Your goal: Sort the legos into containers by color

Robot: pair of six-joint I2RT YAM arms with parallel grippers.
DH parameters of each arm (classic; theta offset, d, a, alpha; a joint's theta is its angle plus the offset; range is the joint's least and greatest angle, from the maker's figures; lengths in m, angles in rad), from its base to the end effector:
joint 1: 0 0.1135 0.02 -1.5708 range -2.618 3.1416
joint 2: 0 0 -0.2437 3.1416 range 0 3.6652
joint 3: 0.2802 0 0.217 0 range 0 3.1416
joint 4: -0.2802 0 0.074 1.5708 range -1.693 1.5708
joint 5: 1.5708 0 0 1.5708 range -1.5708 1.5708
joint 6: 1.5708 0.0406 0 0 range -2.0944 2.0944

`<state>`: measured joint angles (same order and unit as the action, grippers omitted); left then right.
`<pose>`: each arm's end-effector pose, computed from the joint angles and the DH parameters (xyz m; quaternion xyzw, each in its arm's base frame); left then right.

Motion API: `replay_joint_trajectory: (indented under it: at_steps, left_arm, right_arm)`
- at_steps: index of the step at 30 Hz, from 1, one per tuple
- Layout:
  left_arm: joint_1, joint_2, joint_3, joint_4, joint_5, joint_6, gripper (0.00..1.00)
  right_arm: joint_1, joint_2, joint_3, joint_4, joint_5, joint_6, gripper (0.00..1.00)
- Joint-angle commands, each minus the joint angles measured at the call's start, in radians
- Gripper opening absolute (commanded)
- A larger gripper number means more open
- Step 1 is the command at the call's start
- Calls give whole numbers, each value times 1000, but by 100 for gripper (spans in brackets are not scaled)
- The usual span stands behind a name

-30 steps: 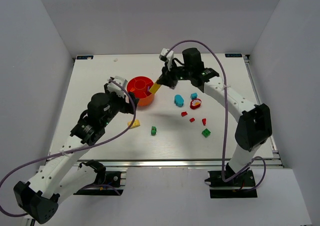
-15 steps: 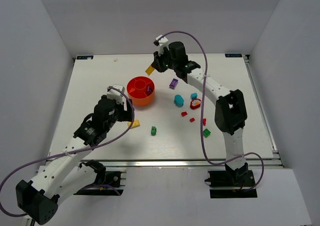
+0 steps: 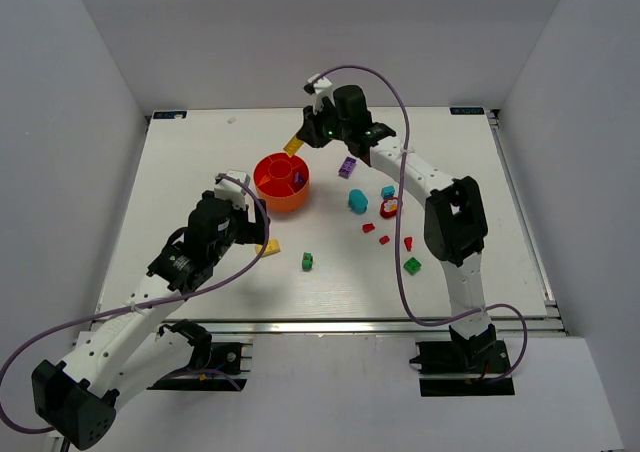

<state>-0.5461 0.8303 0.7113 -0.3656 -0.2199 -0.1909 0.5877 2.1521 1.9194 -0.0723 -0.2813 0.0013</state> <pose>0.1501 -0.0809 0.2753 0.0945 0.8476 -0.0974 0.5130 0.3919 0.2746 0.2935 -0.3101 0.7403 0.2782 0.5276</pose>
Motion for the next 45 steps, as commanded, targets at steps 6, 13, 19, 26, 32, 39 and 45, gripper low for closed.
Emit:
replay_joint_trajectory:
  at_steps: [6, 13, 19, 26, 32, 39, 45]
  left_arm:
    - [2, -2, -6, 11, 28, 8, 95]
    - [2, 6, -4, 10, 45, 8, 95]
    - [2, 19, -4, 11, 62, 8, 95]
    - [2, 64, 0, 8, 97, 8, 95]
    - [2, 101, 4, 8, 135, 21, 95]
    - [2, 220, -7, 33, 261, 114, 67]
    - [2, 380, 62, -16, 297, 172, 75]
  right_arm:
    - [14, 15, -2, 12, -33, 5, 0]
    - [14, 37, 10, 5, -21, -34, 0]
    - [15, 51, 13, -18, -35, -43, 9]
    - [18, 38, 12, -30, -58, -50, 48]
    - [11, 6, 12, -29, -64, -41, 58]
    - [-35, -207, -131, -43, -203, -69, 34]
    - [-130, -406, -289, -411, -965, -445, 83]
